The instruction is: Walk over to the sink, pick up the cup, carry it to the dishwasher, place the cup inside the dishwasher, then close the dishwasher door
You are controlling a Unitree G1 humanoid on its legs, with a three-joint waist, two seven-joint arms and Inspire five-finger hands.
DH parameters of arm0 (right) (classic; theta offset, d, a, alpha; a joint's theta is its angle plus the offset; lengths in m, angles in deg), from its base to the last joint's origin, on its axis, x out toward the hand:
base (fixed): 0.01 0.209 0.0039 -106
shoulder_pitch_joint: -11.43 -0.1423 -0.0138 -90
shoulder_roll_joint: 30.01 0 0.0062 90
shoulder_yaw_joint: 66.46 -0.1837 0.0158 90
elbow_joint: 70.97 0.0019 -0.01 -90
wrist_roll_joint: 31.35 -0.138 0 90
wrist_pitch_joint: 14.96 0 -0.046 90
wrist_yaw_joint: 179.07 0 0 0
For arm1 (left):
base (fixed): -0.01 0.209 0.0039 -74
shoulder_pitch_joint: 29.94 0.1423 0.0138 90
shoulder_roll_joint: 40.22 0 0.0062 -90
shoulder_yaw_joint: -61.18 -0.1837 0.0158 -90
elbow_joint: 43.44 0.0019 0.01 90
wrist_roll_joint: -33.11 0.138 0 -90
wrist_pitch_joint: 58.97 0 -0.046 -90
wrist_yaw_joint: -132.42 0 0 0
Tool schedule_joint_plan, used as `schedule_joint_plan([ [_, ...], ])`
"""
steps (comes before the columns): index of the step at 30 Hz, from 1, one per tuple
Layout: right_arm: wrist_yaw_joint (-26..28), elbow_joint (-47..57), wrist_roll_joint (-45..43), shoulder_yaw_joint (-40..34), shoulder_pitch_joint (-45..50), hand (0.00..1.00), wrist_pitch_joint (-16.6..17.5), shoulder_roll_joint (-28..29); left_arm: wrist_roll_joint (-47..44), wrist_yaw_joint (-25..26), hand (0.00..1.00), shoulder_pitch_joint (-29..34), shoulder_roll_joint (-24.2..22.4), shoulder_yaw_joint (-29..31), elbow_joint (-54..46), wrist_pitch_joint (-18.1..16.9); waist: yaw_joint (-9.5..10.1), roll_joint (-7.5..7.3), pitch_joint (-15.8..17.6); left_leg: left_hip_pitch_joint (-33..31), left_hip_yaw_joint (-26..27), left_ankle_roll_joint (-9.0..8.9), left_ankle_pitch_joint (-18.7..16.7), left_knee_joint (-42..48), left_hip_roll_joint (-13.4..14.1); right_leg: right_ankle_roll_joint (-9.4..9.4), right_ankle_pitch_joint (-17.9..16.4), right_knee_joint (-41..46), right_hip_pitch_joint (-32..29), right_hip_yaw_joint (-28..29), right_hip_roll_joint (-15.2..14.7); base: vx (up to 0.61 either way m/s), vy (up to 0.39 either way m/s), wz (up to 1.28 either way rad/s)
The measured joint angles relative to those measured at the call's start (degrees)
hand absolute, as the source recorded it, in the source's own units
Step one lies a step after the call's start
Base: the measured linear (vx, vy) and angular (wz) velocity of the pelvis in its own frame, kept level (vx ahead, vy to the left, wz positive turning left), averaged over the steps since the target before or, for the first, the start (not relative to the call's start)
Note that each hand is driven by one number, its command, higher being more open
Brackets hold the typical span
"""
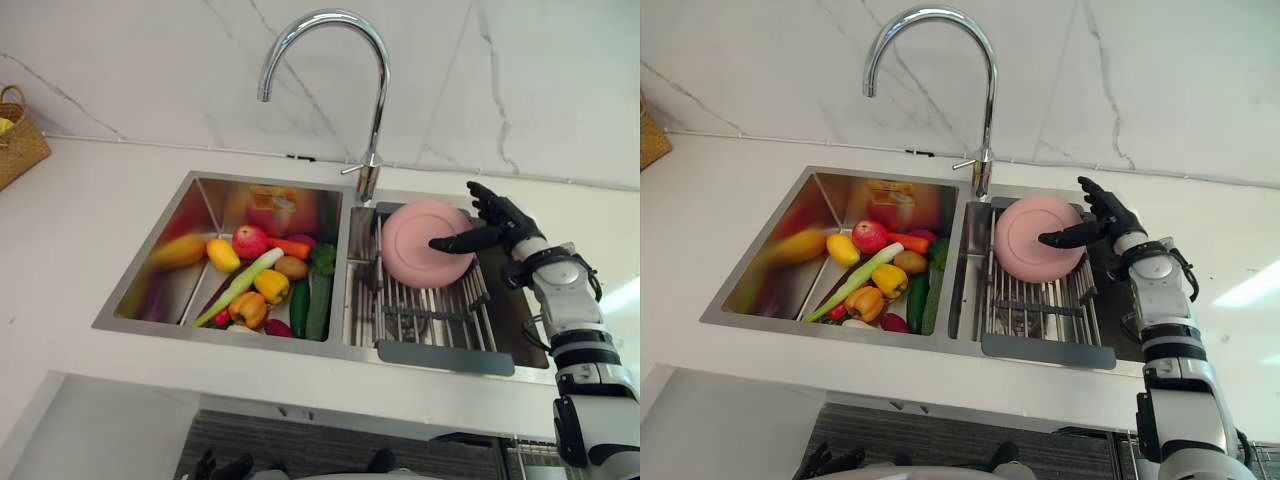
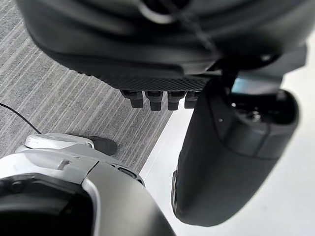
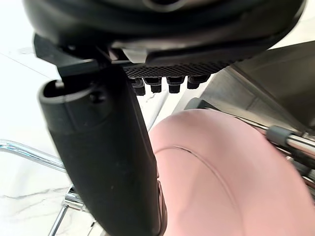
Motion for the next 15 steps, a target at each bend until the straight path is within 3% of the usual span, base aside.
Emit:
schedule_joint_plan([
  [6, 2.44, -2.39, -1.09, 1.08, -2.75, 1.0, -1.33, -1.86, -0.37, -0.22, 1.0, 0.22, 0.51, -0.01, -0.91, 0.01, 0.13, -1.17, 0.71, 0.04, -0.14, 0.22, 0.14, -0.03, -0.61, 0.33, 0.33, 0.0, 0.12, -0.05, -0.62, 0.0, 0.024, 0.02],
  [15, 7.13, -8.58, -4.38, 2.22, -6.24, 1.0, -3.72, -2.79, -1.21, -0.81, 1.0, 0.23, 0.63, -0.08, -0.95, 0.82, 0.14, -1.27, 0.77, 0.04, -0.36, 0.41, 0.27, -0.27, -1.01, 0.54, 0.53, 0.01, 0.12, -0.29, -1.02, 0.0, 0.0, 0.0],
])
